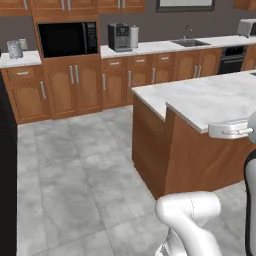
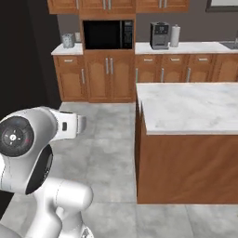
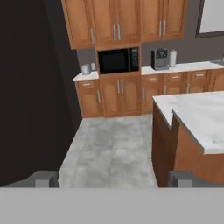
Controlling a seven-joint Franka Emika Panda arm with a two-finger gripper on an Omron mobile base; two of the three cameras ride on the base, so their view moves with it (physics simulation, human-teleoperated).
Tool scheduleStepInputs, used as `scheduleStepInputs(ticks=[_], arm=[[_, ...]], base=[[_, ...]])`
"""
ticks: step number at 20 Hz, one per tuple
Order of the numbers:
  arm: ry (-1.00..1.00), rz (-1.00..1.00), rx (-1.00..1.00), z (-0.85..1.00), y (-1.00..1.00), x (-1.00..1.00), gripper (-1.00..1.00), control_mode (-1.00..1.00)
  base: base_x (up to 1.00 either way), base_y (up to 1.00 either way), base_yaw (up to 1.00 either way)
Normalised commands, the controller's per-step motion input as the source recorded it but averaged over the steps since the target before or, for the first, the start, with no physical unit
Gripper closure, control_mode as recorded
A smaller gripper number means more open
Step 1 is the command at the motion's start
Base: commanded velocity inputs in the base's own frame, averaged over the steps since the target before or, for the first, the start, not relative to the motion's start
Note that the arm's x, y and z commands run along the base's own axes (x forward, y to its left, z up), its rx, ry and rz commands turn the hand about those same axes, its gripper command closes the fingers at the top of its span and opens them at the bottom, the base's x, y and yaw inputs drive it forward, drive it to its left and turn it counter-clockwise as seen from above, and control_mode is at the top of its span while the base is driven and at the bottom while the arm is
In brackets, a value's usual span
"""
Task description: Place one of the steaks on the plate and the other in the bowl. Then place the bowl in the fridge.
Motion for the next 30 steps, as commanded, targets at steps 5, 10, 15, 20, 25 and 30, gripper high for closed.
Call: scheduleStepInputs(ticks=[5, 10, 15, 20, 25, 30], arm=[[0.00, 0.00, 0.00, 0.00, 0.00, 0.00, -1.00, 1.00], [0.00, 0.00, 0.00, 0.00, 0.00, 0.00, -1.00, 1.00], [0.00, 0.00, 0.00, 0.00, 0.00, 0.00, -1.00, 1.00], [0.00, 0.00, 0.00, 0.00, 0.00, 0.00, -1.00, 1.00], [0.00, 0.00, 0.00, 0.00, 0.00, 0.00, -1.00, 1.00], [0.00, 0.00, 0.00, 0.00, 0.00, 0.00, -1.00, 1.00]], base=[[1.00, 0.40, 0.00], [1.00, 0.16, -0.08], [1.00, 0.62, -0.10], [1.00, 0.71, -0.11], [1.00, 0.38, -0.26], [1.00, 0.27, -0.37]])
